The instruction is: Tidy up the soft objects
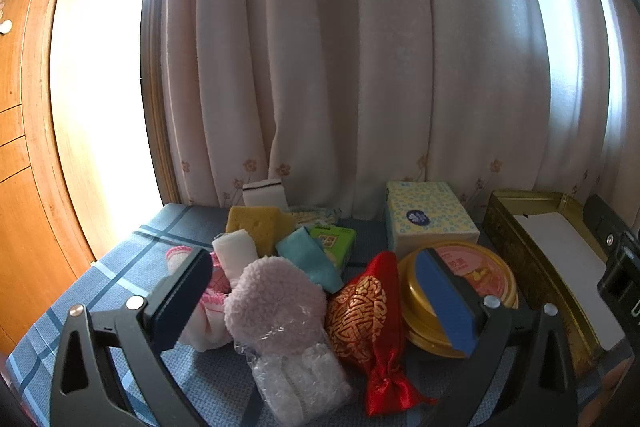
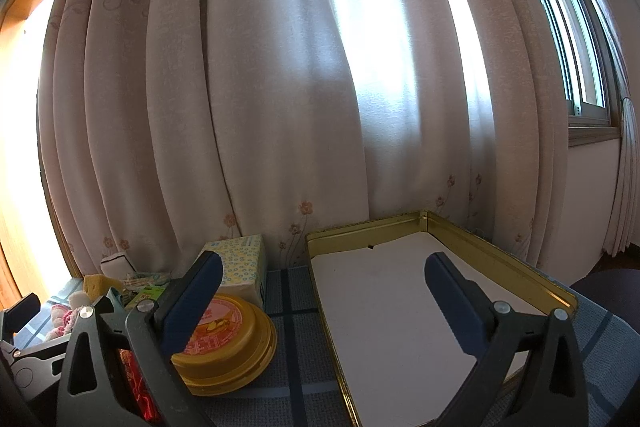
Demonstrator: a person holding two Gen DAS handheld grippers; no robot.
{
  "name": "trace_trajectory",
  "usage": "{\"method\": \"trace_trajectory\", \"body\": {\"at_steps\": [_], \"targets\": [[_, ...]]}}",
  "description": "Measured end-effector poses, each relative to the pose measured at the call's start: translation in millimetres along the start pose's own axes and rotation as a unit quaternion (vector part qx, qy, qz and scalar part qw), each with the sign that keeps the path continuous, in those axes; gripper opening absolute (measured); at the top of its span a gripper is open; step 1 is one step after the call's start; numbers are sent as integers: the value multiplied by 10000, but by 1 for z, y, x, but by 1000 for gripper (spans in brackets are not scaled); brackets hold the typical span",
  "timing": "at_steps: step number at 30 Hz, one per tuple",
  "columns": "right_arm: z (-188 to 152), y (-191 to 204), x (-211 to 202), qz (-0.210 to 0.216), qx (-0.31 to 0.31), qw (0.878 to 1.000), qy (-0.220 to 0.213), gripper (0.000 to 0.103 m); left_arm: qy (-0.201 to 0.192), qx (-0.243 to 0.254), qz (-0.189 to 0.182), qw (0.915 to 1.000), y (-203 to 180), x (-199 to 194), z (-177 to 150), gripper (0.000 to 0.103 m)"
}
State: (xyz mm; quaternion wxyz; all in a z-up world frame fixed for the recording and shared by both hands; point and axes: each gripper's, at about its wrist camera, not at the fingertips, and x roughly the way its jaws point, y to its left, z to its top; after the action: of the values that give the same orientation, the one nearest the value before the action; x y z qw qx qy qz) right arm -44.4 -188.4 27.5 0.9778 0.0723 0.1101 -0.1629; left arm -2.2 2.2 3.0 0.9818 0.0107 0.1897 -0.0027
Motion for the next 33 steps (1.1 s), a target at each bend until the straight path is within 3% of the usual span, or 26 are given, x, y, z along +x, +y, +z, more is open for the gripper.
{"method": "trace_trajectory", "body": {"at_steps": [33], "targets": [[0,0,-1,-26,-33,10000,36,102,4,-21,-14,10000,0,0,1,103]]}}
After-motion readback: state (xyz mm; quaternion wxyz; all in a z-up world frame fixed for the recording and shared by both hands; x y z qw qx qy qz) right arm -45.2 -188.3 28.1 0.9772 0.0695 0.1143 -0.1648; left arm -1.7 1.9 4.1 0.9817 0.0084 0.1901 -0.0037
